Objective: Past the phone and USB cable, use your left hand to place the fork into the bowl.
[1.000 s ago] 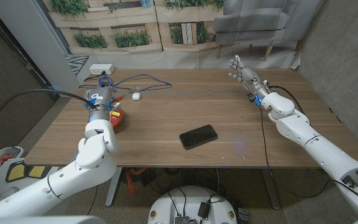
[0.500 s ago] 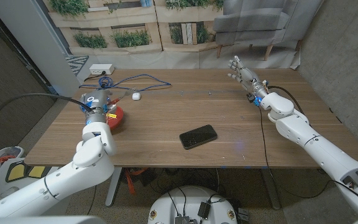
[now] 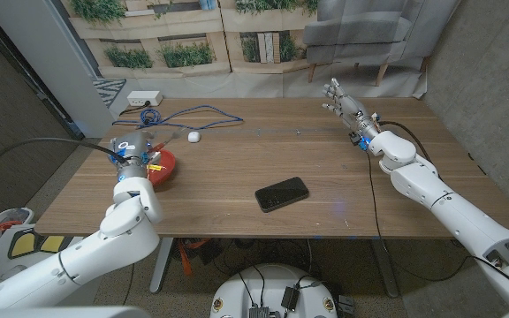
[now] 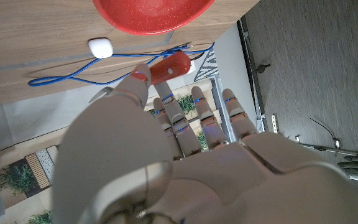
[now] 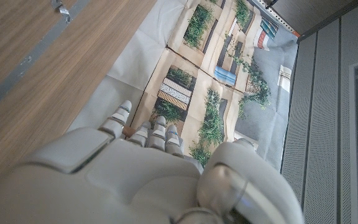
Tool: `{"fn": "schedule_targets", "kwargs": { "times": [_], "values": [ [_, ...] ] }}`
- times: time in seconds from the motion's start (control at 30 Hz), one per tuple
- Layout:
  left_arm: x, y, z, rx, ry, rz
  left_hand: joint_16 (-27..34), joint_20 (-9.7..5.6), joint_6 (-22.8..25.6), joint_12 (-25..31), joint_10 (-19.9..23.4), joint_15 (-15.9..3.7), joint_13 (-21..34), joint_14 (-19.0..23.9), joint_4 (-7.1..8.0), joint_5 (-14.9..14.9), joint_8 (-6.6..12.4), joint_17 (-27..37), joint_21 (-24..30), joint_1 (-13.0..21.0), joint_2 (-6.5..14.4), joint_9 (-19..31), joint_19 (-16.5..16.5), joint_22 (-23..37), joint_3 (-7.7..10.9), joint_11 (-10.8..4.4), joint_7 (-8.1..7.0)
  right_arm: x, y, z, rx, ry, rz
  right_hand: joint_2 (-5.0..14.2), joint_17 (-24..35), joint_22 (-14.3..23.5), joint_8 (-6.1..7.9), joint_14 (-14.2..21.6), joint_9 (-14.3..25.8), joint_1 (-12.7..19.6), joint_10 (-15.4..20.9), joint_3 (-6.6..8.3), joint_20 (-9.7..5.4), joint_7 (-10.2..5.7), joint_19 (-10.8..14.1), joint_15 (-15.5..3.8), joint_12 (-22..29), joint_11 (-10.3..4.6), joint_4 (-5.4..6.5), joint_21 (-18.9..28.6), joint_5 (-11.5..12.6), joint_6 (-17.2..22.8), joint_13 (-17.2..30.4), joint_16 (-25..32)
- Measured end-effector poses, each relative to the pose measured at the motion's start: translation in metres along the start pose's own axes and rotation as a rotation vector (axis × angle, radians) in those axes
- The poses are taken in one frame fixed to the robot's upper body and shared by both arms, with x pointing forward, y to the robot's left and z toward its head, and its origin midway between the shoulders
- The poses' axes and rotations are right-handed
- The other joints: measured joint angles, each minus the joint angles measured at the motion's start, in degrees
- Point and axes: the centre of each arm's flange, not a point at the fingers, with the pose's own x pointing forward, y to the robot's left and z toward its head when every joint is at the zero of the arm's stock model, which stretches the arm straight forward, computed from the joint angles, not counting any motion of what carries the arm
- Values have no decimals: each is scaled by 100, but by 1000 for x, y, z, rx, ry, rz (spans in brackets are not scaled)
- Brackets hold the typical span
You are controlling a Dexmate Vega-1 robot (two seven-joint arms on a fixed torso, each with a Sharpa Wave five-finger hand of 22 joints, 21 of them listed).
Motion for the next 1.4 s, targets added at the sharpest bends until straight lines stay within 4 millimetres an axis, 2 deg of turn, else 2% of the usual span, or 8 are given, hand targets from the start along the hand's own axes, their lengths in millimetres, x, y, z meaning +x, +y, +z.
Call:
{"fn": "schedule_targets", "kwargs": {
  "times": [0.77, 0.93, 1.07, 1.4],
  "values": [
    [-7, -3, -17, 19, 51, -3, 3, -32, 82, 22, 13, 0, -30, 0, -1, 0, 0, 26, 0, 0, 0, -1, 32, 0, -2, -13, -21, -3, 3, -4, 11, 4, 8, 0, 0, 0, 0, 0, 0, 1, 0, 0, 0, -22, 0, 0, 0, 0, 0, 0, 0, -22, 0, 0],
    [-7, -5, -20, 24, 60, 5, -44, -33, -166, 25, 13, 2, -30, -2, 5, -1, -68, 53, 0, 0, 0, -1, 30, 0, 4, -13, 21, -2, 3, -3, 11, 3, 10, 0, 0, 0, 0, 0, 0, 1, 0, 0, 6, -22, -6, 0, 0, 0, 0, 0, 0, -22, 0, 0],
    [-6, -7, -23, 30, 65, 14, -65, -135, -175, 44, 13, 5, -29, -66, 24, -13, -68, 53, -26, 0, 0, -1, -73, 0, 24, -13, 30, -1, 3, -2, 10, 2, 11, 1, 0, 0, 0, 0, 0, 1, 0, 0, 22, -22, -22, 0, 0, 0, 0, 0, 0, -22, 0, 0],
    [-1, -13, -30, 45, 70, 28, -85, -280, -175, 43, 12, 4, -26, -66, 24, -18, -68, 53, -86, -1, 0, -1, -218, 0, 24, -12, 30, 3, 5, 0, 3, 7, 15, 1, 0, 0, 0, 0, 0, 1, -32, 0, 22, -21, -21, 0, 0, -32, 0, 0, 0, -22, 0, 0]
  ]
}}
